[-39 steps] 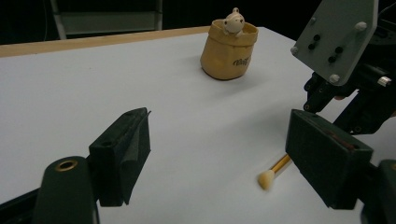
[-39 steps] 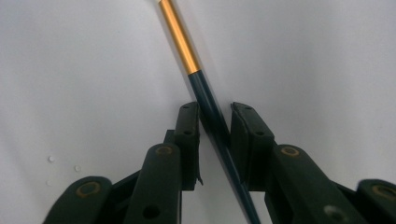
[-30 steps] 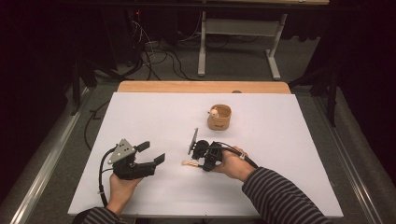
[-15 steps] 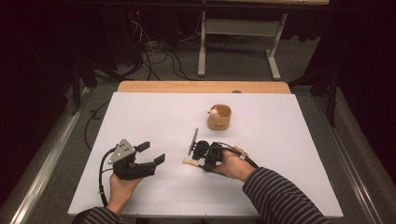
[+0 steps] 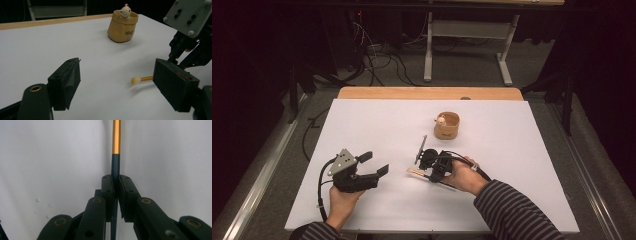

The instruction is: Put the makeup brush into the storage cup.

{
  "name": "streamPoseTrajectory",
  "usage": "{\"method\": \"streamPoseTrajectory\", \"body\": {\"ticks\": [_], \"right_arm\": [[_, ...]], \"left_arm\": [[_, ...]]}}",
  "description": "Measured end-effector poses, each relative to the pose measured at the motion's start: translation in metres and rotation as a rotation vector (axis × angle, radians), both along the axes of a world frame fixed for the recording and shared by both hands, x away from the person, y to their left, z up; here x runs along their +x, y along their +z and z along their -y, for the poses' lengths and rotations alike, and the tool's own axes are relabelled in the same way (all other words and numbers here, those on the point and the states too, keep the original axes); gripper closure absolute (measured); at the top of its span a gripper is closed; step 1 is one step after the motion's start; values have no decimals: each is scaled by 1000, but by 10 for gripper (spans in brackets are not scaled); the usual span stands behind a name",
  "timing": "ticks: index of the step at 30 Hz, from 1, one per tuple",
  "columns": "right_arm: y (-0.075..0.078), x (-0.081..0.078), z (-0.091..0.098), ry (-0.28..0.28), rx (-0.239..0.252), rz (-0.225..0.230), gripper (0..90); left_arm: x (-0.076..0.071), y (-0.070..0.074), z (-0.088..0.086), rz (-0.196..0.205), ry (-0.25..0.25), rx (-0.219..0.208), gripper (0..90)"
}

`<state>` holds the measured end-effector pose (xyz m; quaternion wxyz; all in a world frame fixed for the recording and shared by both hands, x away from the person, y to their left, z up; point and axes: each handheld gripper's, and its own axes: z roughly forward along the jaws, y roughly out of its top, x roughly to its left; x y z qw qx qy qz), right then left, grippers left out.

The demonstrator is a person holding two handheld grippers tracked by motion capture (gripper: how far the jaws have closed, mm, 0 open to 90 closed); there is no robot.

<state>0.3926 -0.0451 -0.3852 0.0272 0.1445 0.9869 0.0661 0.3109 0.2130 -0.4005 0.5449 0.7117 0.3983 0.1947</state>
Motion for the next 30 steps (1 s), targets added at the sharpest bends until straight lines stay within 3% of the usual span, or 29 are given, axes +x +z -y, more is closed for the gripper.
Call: {"method": "streamPoseTrajectory", "body": {"ticks": [16, 30], "right_arm": [[14, -4, 7, -17, 44, 13, 851], [29, -9, 22, -47, 120, 40, 852]], "left_arm": [[1, -1, 1, -5, -1, 0, 229], [2, -2, 2, -10, 2, 2, 229]]}}
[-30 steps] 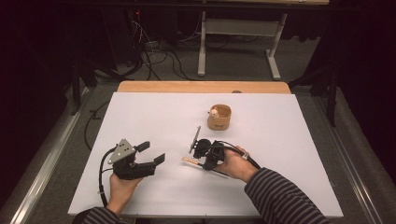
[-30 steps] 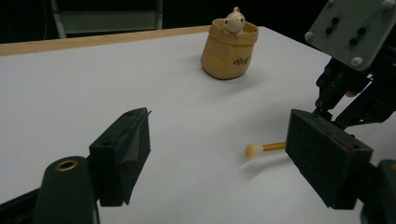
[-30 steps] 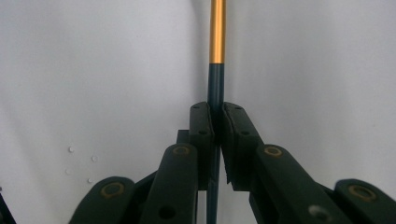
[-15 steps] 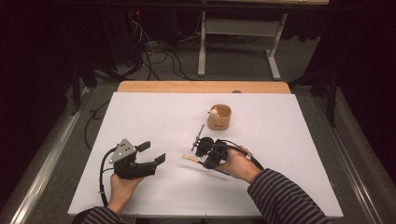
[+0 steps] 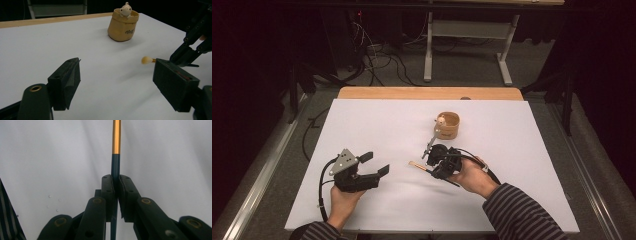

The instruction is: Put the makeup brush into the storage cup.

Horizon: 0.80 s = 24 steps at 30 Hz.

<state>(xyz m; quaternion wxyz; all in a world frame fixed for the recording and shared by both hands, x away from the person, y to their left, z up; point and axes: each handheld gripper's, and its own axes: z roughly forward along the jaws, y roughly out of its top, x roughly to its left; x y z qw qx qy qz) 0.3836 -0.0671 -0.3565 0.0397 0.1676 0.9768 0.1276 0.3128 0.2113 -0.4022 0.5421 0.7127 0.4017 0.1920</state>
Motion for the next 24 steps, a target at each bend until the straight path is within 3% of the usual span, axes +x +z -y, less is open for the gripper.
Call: {"method": "streamPoseTrajectory", "body": {"ticks": [8, 24], "right_arm": [[5, -2, 9, -21, 40, 10, 852], [20, -4, 33, -67, 171, 36, 852]], "left_arm": [[-1, 0, 0, 4, 1, -3, 228], [0, 0, -1, 2, 2, -2, 228]]}}
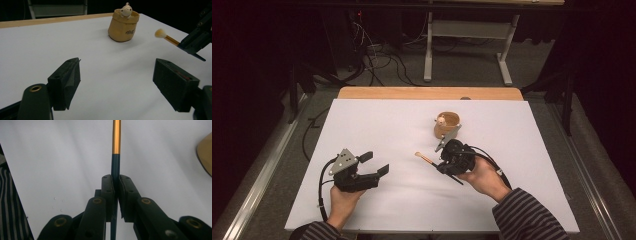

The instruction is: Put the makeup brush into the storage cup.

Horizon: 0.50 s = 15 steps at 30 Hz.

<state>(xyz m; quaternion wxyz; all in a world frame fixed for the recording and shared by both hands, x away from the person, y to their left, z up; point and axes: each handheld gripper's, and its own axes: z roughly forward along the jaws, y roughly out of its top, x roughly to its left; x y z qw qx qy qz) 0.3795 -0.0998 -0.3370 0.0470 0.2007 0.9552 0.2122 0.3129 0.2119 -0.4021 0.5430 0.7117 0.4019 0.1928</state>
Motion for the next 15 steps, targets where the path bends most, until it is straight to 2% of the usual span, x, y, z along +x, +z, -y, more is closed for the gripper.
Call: {"method": "streamPoseTrajectory", "body": {"ticks": [9, 15], "right_arm": [[3, 0, 12, -37, 60, 11, 852], [5, 0, 19, -38, 91, 26, 852]], "left_arm": [[0, 0, 0, 1, -1, 1, 229], [0, 0, 0, 0, 0, 1, 229]]}}
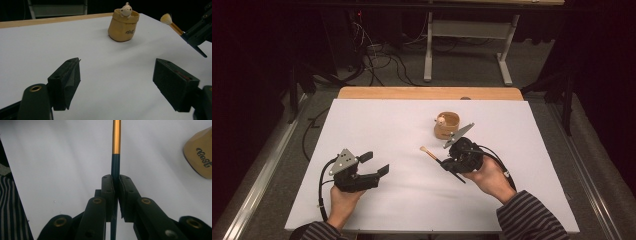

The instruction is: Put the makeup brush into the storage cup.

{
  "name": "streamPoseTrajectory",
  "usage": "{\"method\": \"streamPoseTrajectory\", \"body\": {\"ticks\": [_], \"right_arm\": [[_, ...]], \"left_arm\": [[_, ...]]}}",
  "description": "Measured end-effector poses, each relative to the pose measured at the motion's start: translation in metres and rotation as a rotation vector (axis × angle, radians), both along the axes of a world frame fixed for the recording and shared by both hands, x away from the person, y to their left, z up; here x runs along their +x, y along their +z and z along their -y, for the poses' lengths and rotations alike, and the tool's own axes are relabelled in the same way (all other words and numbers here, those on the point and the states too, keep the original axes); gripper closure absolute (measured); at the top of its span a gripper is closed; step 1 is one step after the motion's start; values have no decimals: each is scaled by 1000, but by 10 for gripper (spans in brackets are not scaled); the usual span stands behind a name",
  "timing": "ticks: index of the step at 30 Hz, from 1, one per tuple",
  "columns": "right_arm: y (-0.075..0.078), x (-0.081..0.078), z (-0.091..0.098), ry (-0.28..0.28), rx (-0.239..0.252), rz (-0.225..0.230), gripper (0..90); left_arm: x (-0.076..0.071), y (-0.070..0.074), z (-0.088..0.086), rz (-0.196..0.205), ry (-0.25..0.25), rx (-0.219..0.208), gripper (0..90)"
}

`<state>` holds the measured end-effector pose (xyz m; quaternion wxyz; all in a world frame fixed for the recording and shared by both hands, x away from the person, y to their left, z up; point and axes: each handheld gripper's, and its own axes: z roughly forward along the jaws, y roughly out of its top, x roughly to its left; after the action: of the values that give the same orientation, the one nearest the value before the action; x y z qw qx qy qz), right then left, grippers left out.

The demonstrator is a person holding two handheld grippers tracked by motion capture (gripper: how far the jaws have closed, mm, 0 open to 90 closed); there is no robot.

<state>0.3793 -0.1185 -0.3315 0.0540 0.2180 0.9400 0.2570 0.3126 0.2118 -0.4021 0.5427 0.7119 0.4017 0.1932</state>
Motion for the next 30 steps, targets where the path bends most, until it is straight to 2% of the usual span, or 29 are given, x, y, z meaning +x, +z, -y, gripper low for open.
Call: {"method": "streamPoseTrajectory", "body": {"ticks": [20, 30], "right_arm": [[5, -3, 21, -50, 83, 26, 852], [10, -3, 38, -96, 150, 48, 852]], "left_arm": [[0, 0, 1, -2, 1, -1, 229], [0, 0, 0, -1, 1, 1, 228]]}}
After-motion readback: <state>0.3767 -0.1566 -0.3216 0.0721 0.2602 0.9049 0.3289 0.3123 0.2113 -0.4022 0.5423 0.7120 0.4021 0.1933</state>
